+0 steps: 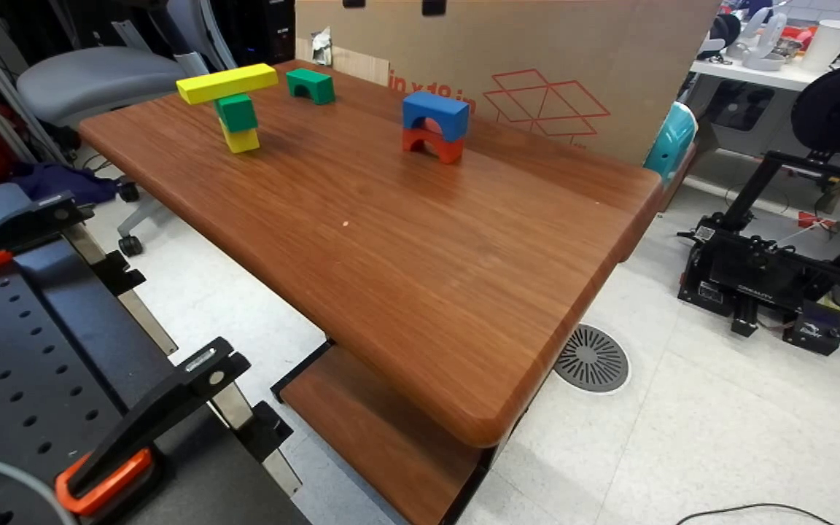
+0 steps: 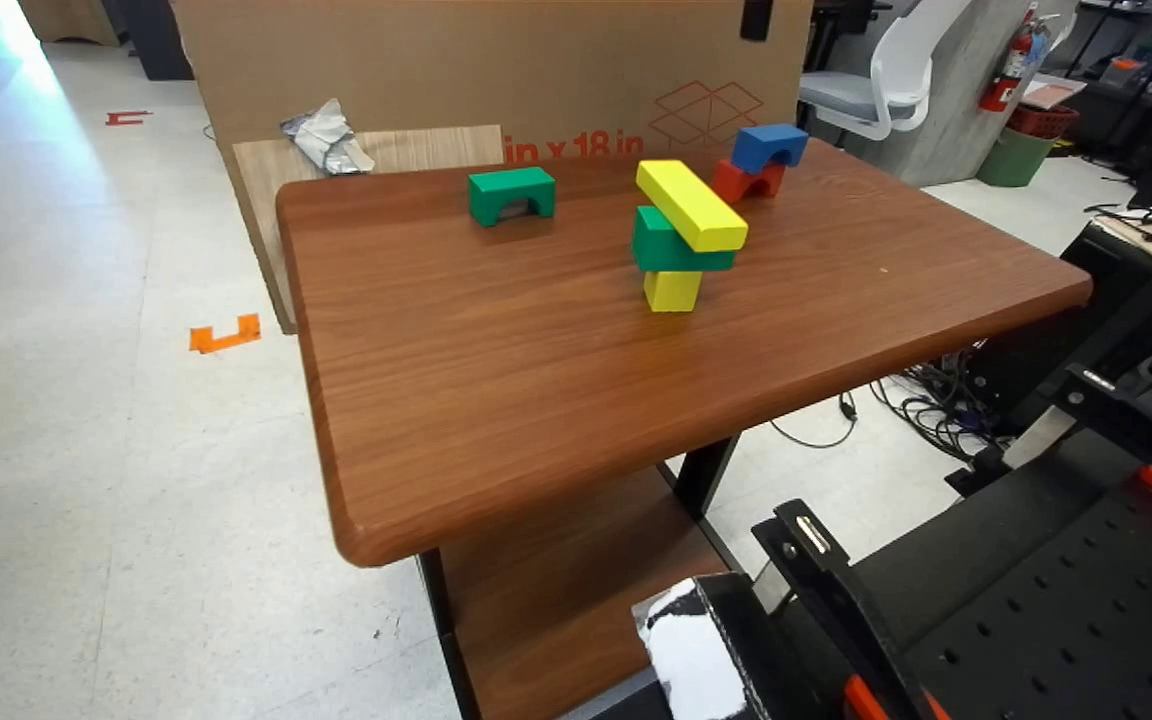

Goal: Put the blue block on top of the orange block

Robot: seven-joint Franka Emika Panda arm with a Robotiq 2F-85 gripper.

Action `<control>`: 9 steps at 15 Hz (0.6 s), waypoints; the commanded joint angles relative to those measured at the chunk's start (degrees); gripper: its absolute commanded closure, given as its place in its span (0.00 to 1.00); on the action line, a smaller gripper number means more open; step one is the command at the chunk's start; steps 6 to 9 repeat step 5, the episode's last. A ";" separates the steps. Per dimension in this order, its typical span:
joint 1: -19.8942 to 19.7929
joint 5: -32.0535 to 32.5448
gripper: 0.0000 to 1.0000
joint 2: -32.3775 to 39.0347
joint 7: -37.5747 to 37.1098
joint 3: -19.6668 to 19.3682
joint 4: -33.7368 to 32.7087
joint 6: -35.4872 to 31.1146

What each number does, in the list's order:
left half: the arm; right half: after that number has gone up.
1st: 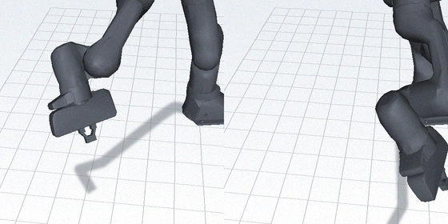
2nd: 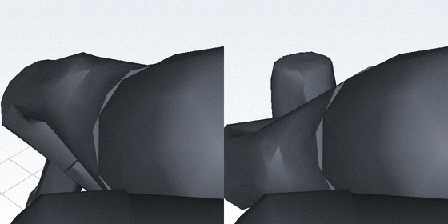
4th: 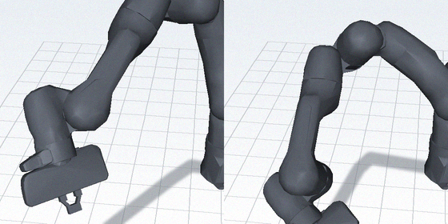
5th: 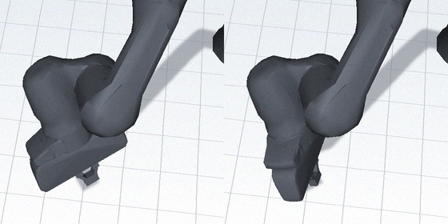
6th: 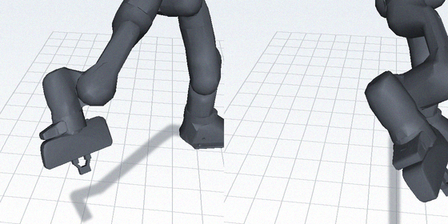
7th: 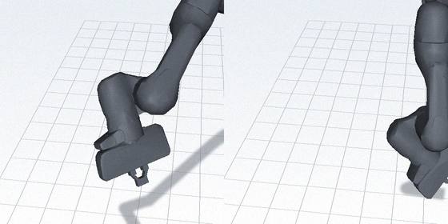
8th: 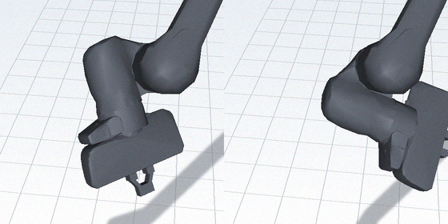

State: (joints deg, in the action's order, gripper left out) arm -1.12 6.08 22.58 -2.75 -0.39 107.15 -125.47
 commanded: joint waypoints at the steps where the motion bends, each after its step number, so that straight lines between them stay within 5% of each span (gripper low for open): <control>1: 1.31 -0.21 0.00 -2.46 -2.18 -0.43 1.00 0.16; 9: 1.79 -0.11 0.00 -3.59 -2.88 -0.49 1.70 0.43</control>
